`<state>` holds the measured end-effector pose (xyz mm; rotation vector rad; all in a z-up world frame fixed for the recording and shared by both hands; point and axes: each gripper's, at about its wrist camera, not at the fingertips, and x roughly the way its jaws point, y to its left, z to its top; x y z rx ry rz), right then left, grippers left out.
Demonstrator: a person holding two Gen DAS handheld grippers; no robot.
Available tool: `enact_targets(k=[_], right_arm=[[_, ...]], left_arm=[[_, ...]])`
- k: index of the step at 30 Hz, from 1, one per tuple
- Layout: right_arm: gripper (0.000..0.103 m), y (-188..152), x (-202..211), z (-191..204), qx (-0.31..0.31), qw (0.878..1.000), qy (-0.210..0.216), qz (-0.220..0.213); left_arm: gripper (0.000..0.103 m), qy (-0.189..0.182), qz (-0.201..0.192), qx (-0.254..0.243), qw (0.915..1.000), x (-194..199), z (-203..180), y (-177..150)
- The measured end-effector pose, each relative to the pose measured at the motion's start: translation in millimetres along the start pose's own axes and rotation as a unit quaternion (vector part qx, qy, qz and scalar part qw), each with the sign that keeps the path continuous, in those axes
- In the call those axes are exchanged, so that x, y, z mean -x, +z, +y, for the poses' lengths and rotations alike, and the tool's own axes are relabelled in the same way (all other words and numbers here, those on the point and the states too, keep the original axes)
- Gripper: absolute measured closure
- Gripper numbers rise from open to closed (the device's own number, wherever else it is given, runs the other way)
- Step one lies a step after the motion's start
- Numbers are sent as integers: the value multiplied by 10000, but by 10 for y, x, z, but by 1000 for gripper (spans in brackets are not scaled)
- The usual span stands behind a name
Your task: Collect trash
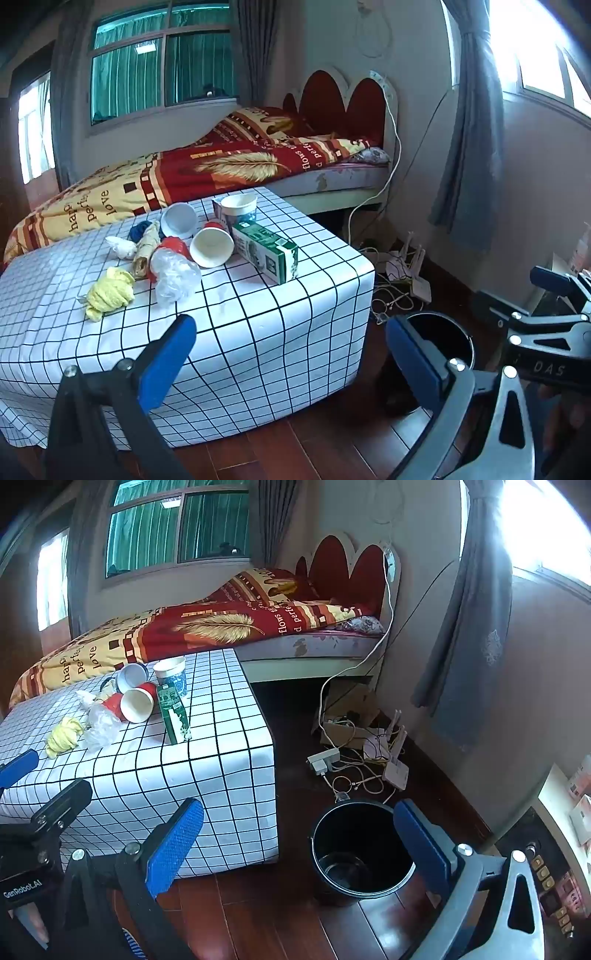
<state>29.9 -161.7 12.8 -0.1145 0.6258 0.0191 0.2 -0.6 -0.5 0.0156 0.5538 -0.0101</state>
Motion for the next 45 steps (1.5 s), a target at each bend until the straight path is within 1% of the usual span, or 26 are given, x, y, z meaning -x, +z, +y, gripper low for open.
enact_targets(k=[3, 4, 5, 6, 10, 12, 15, 45], right_arm=[[0, 4, 0, -13, -32, 10000, -3, 17], [0, 4, 1, -19, -32, 10000, -17, 16], [0, 4, -1, -29, -37, 10000, -35, 17], [0, 80, 13, -1, 16, 10000, -41, -25], [0, 119, 18, -109, 11, 9998, -146, -115], [0, 144, 46, -100, 43, 9996, -215, -161], [0, 165, 60, -135, 22, 9995, -249, -187], [0, 199, 108, -192, -78, 9994, -263, -215]], left_arm=[[0, 12, 46, 36, 10000, -22, -11, -15], [0, -72, 93, 208, 9997, -38, 34, -4], [0, -67, 100, 198, 9997, -53, 35, 4], [0, -69, 105, 185, 9997, -62, 41, 11], [0, -61, 18, 193, 9998, -38, 53, 29], [0, -35, -9, 195, 9998, -46, 68, 17], [0, -35, 13, 174, 9998, -27, 93, 36], [0, -36, -5, 164, 9999, -21, 119, 35]])
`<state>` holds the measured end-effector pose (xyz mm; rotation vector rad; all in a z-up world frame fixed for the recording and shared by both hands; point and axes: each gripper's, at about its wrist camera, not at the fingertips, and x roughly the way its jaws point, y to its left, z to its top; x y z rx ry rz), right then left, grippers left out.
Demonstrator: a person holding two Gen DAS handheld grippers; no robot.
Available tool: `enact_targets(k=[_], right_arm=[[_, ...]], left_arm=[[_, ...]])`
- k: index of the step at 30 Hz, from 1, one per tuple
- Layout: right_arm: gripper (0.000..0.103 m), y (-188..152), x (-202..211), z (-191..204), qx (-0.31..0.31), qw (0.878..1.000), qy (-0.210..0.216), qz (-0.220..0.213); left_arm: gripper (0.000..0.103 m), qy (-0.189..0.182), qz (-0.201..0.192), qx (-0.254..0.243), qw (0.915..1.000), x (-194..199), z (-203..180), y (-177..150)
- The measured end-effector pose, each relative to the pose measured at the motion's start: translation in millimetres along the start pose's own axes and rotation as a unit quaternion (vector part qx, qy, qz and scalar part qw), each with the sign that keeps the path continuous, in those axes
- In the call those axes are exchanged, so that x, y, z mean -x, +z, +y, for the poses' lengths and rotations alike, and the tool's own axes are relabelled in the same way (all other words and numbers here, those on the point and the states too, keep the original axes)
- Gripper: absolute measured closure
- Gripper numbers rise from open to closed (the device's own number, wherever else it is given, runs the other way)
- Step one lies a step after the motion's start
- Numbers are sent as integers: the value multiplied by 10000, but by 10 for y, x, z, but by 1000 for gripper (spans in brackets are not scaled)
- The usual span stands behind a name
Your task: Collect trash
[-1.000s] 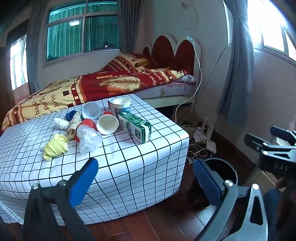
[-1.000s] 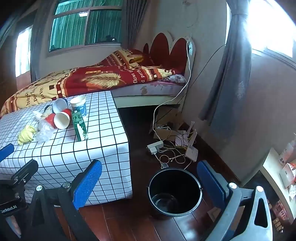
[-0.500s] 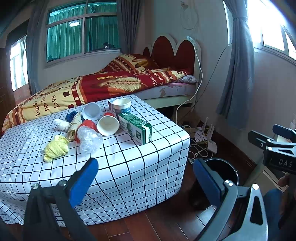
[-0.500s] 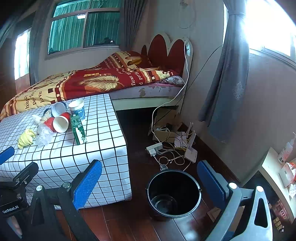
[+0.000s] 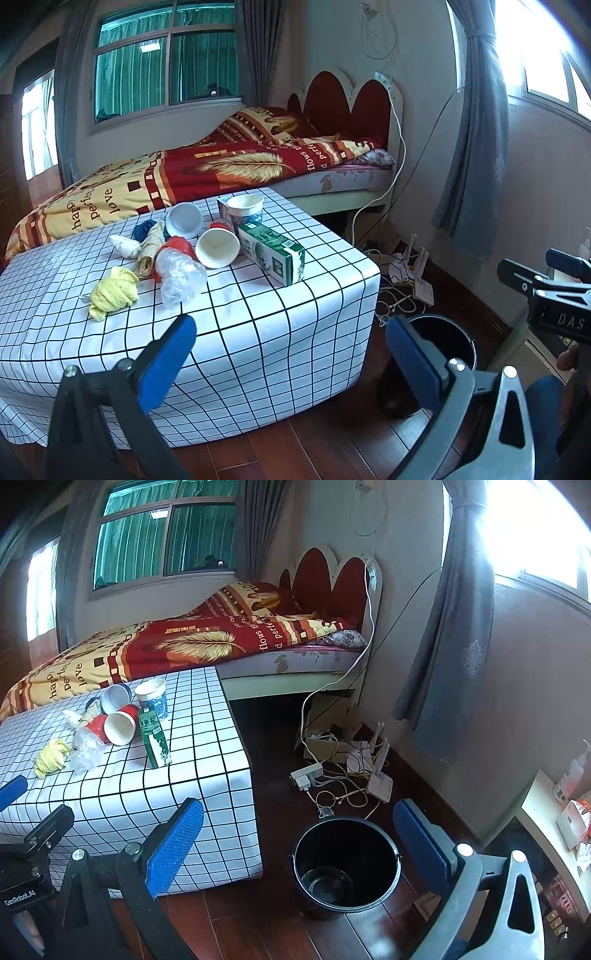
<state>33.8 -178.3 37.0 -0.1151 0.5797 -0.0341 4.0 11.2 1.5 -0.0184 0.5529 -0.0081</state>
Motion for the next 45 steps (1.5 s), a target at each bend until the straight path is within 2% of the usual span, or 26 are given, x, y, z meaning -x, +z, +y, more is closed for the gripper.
enact_targets(k=[45], right_arm=[[0, -18, 40, 16, -20, 10000, -21, -57]], left_arm=[[0, 14, 9, 11, 10000, 38, -26, -27]])
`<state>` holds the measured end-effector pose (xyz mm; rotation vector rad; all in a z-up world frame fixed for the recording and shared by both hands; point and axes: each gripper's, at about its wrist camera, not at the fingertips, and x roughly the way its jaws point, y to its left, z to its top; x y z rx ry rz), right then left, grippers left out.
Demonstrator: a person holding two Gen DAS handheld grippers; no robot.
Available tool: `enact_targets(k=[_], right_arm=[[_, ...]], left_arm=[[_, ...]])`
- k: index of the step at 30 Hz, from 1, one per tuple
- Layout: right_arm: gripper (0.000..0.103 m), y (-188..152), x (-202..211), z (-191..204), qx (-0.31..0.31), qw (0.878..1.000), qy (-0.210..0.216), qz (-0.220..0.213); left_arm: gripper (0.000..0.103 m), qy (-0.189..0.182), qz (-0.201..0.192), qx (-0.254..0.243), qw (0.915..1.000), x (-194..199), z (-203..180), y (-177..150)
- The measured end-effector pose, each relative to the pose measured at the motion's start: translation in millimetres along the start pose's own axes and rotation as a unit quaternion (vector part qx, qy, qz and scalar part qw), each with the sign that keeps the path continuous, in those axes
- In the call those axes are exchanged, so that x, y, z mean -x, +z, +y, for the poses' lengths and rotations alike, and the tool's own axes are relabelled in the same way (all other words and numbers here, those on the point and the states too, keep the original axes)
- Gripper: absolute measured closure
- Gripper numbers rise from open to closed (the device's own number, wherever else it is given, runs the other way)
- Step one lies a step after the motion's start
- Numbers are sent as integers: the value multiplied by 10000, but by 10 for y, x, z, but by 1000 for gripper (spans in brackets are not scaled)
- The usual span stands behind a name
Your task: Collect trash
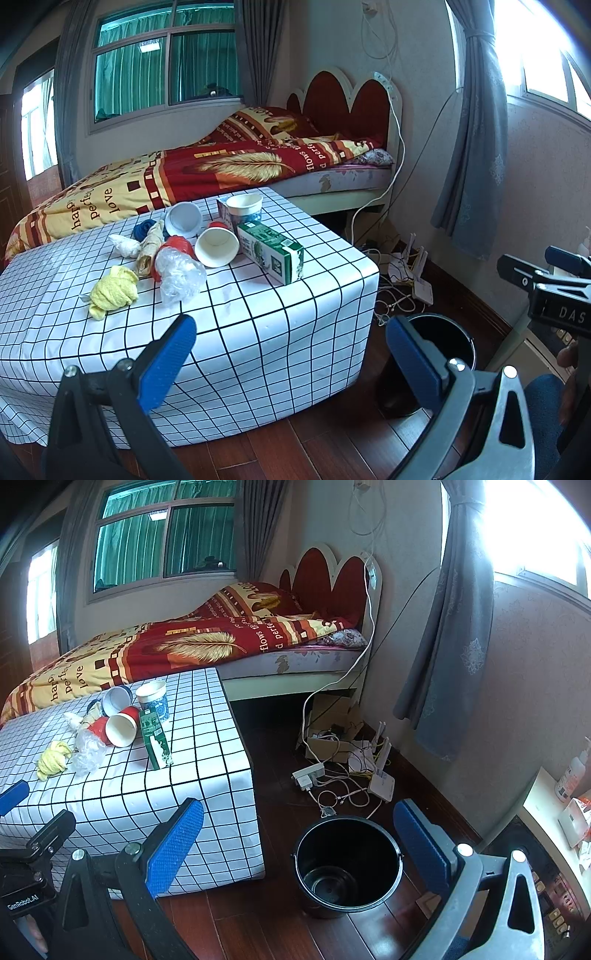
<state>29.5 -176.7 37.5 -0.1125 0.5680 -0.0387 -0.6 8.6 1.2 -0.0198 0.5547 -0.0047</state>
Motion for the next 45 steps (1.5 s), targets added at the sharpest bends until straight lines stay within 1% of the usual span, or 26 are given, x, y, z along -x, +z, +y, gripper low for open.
enact_targets(k=[15, 18, 22, 26, 29, 31, 33, 35, 36, 38, 41, 45], right_arm=[[0, 50, -14, -39, 10, 10000, 64, -33], [0, 37, -50, -35, 10, 9999, 114, 4], [0, 24, -123, 47, 100, 9995, 304, 19], [0, 45, -304, 218, 187, 9974, 698, 41], [0, 71, -442, 389, 298, 9956, 883, -4], [0, 95, -598, 562, 477, 9921, 1158, -10], [0, 109, -745, 712, 567, 9894, 1338, 56], [0, 134, -912, 842, 618, 9860, 1535, 182], [0, 174, -1037, 938, 641, 9858, 1527, 282], [0, 243, -1202, 1060, 554, 9833, 1699, 339], [0, 360, -1467, 1297, 594, 9807, 1810, 433], [1, 416, -1772, 1624, 820, 9773, 1881, 532]], left_arm=[[0, 26, -14, -38, 10000, -24, -16, 55], [0, 46, -15, 1, 10000, -43, 33, 51], [0, 211, -44, 103, 9997, -98, 178, 42], [0, 518, 29, 155, 9985, -211, 402, 1], [0, 757, 146, 326, 9965, -311, 681, -33], [0, 796, 224, 430, 9956, -357, 823, -56], [0, 911, 363, 519, 9938, -434, 1000, -90], [0, 1037, 381, 570, 9922, -482, 1127, -113], [0, 1193, 366, 599, 9904, -513, 1208, -124], [0, 1381, 372, 659, 9875, -616, 1362, -140], [0, 1410, 497, 896, 9847, -810, 1630, -186], [3, 1598, 537, 1131, 9792, -1014, 1926, -217]])
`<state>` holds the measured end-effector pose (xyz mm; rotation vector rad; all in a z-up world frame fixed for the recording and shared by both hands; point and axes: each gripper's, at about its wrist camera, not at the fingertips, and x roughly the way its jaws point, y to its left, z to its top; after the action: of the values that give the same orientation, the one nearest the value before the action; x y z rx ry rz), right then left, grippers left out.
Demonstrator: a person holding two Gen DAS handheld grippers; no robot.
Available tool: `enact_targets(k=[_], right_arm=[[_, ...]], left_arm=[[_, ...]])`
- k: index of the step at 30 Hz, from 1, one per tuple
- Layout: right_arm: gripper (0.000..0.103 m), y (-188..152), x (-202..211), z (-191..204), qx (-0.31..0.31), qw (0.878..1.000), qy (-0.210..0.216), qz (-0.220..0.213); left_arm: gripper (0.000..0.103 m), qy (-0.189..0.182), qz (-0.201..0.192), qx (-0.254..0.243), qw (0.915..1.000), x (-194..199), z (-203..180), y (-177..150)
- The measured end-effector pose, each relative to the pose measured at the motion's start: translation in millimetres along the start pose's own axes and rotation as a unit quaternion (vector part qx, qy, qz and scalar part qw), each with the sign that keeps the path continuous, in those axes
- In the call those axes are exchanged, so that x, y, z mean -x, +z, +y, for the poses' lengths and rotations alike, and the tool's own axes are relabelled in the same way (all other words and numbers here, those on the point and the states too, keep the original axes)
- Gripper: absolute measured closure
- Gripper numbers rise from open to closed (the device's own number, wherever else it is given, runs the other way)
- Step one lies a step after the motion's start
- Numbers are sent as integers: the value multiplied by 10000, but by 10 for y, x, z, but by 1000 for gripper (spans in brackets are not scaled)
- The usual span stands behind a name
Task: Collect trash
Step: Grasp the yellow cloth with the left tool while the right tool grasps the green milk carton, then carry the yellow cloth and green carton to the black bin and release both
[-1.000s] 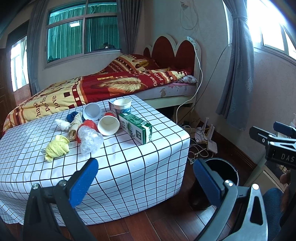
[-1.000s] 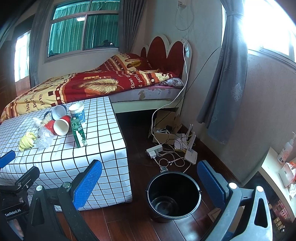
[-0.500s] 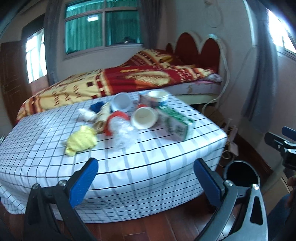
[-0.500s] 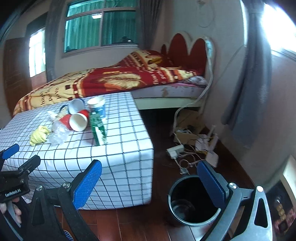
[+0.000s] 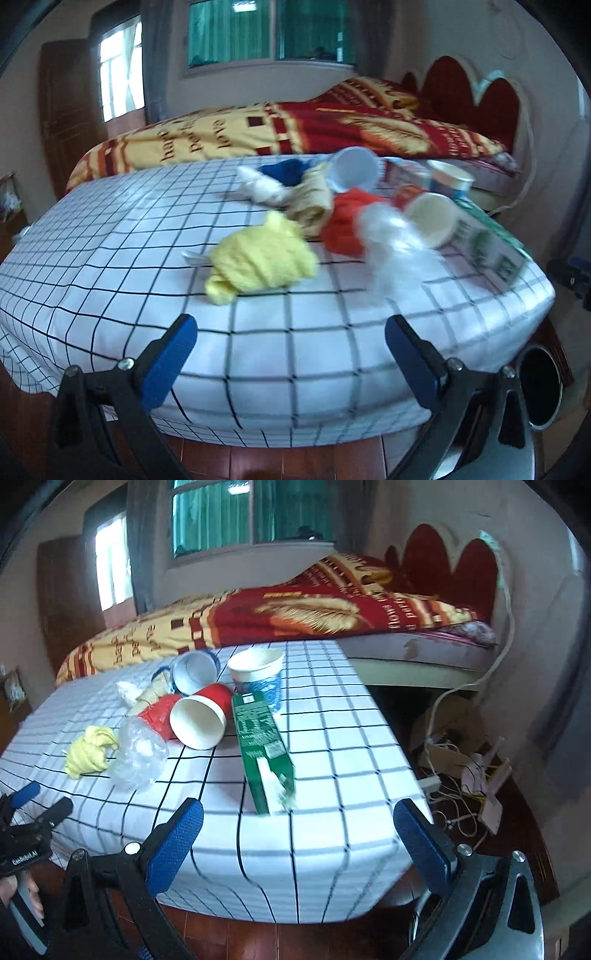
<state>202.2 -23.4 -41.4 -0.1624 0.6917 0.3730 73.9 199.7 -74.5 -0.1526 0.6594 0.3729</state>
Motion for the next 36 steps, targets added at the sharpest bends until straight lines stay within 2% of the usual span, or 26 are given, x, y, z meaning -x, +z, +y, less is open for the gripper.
enact_targets(k=[2, 5, 8, 10, 12, 14, 15, 16, 18, 23, 29, 33, 36], right_arm=[[4, 39, -194, 60, 99, 9999, -13, 102], [15, 66, -404, 82, 131, 9995, 16, 284], [20, 59, -561, 69, 89, 9991, 15, 420], [24, 59, -620, 63, 80, 9989, 38, 457], [34, 46, -662, 50, 71, 9986, 81, 509], [53, 43, -701, 55, 42, 9983, 154, 563], [56, 32, -702, 43, 14, 9982, 186, 565], [57, 28, -695, 56, 11, 9983, 205, 548], [59, 3, -642, 60, 19, 9986, 265, 450], [61, -79, -480, 91, 113, 9992, 331, 213], [63, -168, -116, 81, 174, 9986, 322, -370], [64, -200, 251, -43, 81, 9961, 207, -851], [64, -244, 489, -232, -49, 9945, 51, -1050]], left_arm=[[4, 91, -45, 76, 9999, -83, 67, 49], [4, 167, -87, 108, 9998, -214, 129, 129], [4, 139, -81, 188, 9997, -362, 192, 194], [8, 55, -26, 246, 9997, -432, 214, 221], [11, -29, 6, 246, 9997, -502, 213, 229], [22, -142, 94, 231, 9996, -580, 210, 218], [39, -203, 111, 234, 9995, -598, 211, 215], [53, -309, 109, 228, 9992, -597, 216, 200], [60, -386, 1, 214, 9990, -521, 224, 186], [62, -492, -216, 185, 9984, -292, 166, 175], [62, -646, -532, 220, 9963, 3, 89, 242], [62, -760, -759, 73, 9942, 257, -71, 260], [62, -1032, -874, -61, 9908, 404, -267, 272]])
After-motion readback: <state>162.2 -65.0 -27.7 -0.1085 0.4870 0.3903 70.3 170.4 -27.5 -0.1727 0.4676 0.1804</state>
